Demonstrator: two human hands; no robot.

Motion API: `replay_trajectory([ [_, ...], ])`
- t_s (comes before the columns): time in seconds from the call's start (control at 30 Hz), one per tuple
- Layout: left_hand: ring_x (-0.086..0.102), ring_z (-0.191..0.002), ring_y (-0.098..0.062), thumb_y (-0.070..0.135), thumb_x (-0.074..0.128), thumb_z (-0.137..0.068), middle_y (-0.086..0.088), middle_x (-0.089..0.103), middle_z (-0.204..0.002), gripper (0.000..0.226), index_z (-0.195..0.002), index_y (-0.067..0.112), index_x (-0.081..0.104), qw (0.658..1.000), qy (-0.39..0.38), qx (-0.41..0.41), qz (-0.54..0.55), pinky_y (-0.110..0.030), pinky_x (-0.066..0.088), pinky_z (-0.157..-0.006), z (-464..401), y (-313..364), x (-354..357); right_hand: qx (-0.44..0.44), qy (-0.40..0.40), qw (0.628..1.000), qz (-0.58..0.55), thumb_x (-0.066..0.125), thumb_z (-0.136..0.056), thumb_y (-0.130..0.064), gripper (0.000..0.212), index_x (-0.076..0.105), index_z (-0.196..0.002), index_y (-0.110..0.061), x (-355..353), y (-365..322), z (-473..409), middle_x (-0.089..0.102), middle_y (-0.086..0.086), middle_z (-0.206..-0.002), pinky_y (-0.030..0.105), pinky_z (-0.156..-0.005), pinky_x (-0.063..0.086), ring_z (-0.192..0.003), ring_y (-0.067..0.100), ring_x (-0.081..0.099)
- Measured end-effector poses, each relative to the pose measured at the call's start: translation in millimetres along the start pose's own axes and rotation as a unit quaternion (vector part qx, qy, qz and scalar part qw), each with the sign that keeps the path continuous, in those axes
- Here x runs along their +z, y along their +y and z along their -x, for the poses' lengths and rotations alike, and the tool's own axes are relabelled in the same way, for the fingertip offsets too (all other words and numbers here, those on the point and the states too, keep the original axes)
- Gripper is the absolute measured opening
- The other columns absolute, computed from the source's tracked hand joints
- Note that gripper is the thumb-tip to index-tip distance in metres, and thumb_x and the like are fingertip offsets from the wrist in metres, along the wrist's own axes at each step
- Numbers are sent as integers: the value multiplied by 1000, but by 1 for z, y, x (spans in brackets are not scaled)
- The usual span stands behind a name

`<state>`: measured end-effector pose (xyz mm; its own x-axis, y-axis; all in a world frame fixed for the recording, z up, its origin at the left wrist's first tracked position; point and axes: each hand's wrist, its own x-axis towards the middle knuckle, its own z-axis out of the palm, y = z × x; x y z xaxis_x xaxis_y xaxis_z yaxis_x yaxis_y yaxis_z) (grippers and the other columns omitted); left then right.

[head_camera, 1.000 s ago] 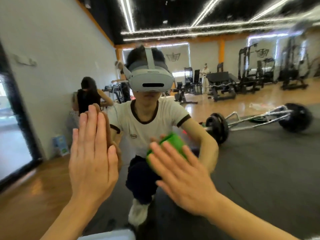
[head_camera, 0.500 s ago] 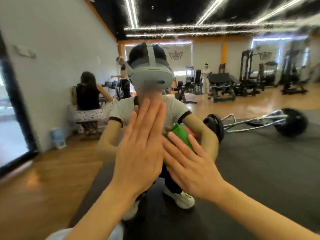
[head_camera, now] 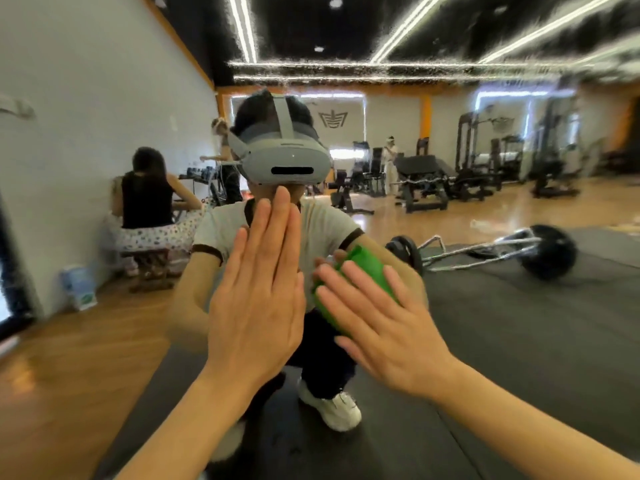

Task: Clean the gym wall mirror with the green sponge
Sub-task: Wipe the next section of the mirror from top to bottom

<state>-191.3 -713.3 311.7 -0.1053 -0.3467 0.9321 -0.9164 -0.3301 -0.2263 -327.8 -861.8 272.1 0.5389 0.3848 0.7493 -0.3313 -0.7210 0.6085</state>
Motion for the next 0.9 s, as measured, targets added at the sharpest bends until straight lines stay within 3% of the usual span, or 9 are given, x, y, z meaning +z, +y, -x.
replay_trajectory([
  [0.07, 3, -157, -25, 17, 33, -103, -16, 7, -168, 62, -159, -1, 14, 1000, 4, 0, -6, -38, 3, -128, 0, 0, 1, -80, -8, 997, 18, 33, -110, -34, 59, 11, -161, -13, -4, 23, 2, 7, 1, -168, 41, -126, 1, -156, 19, 4],
  [0.13, 5, -157, -25, 15, 36, -101, -16, 9, -167, 63, -158, -2, 15, 1000, 9, -3, -9, -38, 4, -128, 0, 0, 2, -70, -7, 997, 23, 29, -110, -32, 59, 6, -162, -16, -11, 56, 27, 1, 1, -170, 42, -125, 3, -156, 19, 4],
  [0.27, 8, -156, -27, 15, 35, -101, -16, 11, -167, 62, -158, -2, 17, 1000, 13, -6, -13, -38, 5, -128, -1, 1, 3, 277, 4, 960, -36, 23, -109, -36, 58, 5, -162, -18, -31, 74, 63, 5, 0, -168, 41, -126, -3, -156, 17, -1],
  [0.33, 6, -157, -27, 15, 34, -101, -16, 10, -167, 62, -158, -2, 17, 1000, 11, -6, -17, -38, 5, -128, -1, 1, 3, 354, 31, 934, -48, 28, -106, -36, 65, -3, -161, -20, -24, 44, 28, 4, -2, -166, 42, -126, -4, -155, 14, -8],
  [0.5, 2, -157, -22, 16, 34, -102, -19, 14, -166, 60, -157, -4, 20, 1000, 12, -6, 2, -37, 2, -128, -2, 2, 1, 135, 49, 988, -50, 32, -107, -30, 56, 17, -156, -9, -12, 8, -56, 16, 6, -165, 42, -125, -6, -153, 21, 7],
  [0.6, 1, -157, -22, 16, 33, -102, -17, 13, -166, 60, -157, -5, 21, 1000, 15, -3, -3, -36, 1, -128, -1, 1, 0, 133, 52, 989, -26, 36, -104, -30, 57, 21, -155, -8, -19, 53, -38, 20, 9, -164, 40, -125, -7, -150, 18, 8],
  [0.7, -1, -157, -20, 14, 35, -100, -14, 11, -166, 61, -157, -5, 20, 1000, 15, -1, -5, -35, 0, -127, -1, 1, 0, 301, 80, 949, -46, 32, -106, -28, 57, 17, -156, -6, -28, 93, 5, 20, 16, -163, 35, -124, -10, -152, 21, 5],
  [0.83, -2, -157, -20, 14, 34, -100, -12, 8, -167, 63, -158, -3, 17, 1000, 5, -7, 2, -35, -1, -127, -1, 2, -2, 523, 163, 834, -66, 34, -105, -21, 59, 18, -157, 0, -24, 82, 0, 17, 19, -166, 45, -124, -5, -153, 32, 9],
  [0.9, -2, -157, -20, 16, 33, -101, -11, 7, -167, 63, -158, -2, 15, 1000, 3, -9, 5, -35, -1, -127, -1, 3, -3, 482, 132, 859, -110, 43, -100, -22, 63, 24, -156, 1, -21, 46, -31, 21, 20, -164, 51, -123, -3, -152, 32, 13],
])
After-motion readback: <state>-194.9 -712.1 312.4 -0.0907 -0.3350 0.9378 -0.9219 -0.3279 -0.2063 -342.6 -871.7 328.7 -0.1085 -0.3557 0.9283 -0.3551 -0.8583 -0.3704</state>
